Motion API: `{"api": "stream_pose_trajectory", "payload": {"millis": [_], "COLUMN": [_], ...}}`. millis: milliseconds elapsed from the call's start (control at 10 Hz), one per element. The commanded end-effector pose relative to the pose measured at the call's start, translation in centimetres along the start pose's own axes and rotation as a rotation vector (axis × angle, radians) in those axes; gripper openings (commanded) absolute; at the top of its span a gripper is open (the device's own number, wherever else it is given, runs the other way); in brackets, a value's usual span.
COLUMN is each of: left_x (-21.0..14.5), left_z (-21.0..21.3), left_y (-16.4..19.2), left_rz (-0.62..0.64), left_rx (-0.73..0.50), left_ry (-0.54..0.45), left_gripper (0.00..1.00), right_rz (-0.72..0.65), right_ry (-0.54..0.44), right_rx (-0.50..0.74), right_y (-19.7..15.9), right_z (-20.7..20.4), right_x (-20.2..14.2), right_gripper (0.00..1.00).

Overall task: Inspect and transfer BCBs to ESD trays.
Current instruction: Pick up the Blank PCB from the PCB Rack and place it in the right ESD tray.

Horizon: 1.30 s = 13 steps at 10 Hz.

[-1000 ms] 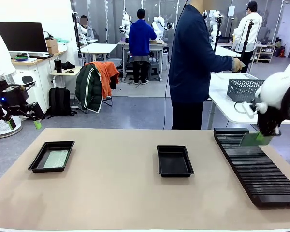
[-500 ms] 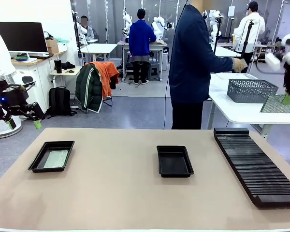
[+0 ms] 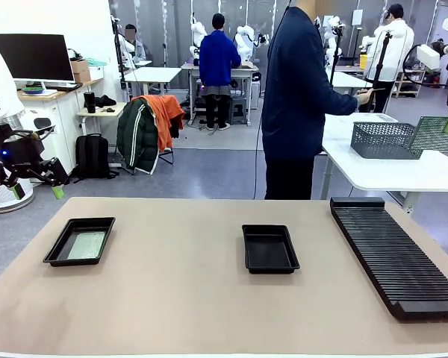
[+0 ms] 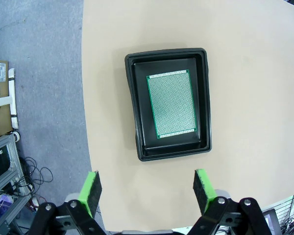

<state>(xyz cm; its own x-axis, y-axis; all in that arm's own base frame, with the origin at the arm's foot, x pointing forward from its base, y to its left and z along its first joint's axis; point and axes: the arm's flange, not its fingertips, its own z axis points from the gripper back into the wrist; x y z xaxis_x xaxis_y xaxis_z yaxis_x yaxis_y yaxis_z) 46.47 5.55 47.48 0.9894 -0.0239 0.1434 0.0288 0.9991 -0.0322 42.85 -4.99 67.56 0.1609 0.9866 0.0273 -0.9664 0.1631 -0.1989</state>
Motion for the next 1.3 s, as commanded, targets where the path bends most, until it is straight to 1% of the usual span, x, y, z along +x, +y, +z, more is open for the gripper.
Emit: {"api": "stream_pose_trajectory", "payload": {"millis": [0, 900, 1000, 1100, 1200], "left_x": [-0.2, -0.2, -0.2, -0.2, -0.2], "left_z": [-0.2, -0.2, -0.2, -0.2, -0.2], "left_y": [0.0, 0.0, 0.0, 0.0, 0.0], "left_rz": [-0.005, -0.005, -0.005, -0.005, -0.005], "left_rx": [0.001, 0.001, 0.001, 0.001, 0.001], "left_ry": [-0.008, -0.008, -0.008, -0.008, -0.008], "left_gripper": [1.0, 1.0, 1.0, 1.0, 1.0], "right_rz": [0.006, 0.0, -0.152, -0.304, -0.463], "right_ry": [0.0, 0.0, -0.032, -0.015, -0.049], "right_rx": [-0.003, -0.004, 0.027, 0.065, 0.122], "right_y": [0.4, 0.0, 0.6, 1.5, 2.7], "right_z": [0.1, 0.2, -0.7, -1.8, -3.1], "right_x": [-0.1, -0.1, 1.0, 2.2, 3.7], "right_gripper": [0.03, 0.03, 0.03, 0.03, 0.03]}}
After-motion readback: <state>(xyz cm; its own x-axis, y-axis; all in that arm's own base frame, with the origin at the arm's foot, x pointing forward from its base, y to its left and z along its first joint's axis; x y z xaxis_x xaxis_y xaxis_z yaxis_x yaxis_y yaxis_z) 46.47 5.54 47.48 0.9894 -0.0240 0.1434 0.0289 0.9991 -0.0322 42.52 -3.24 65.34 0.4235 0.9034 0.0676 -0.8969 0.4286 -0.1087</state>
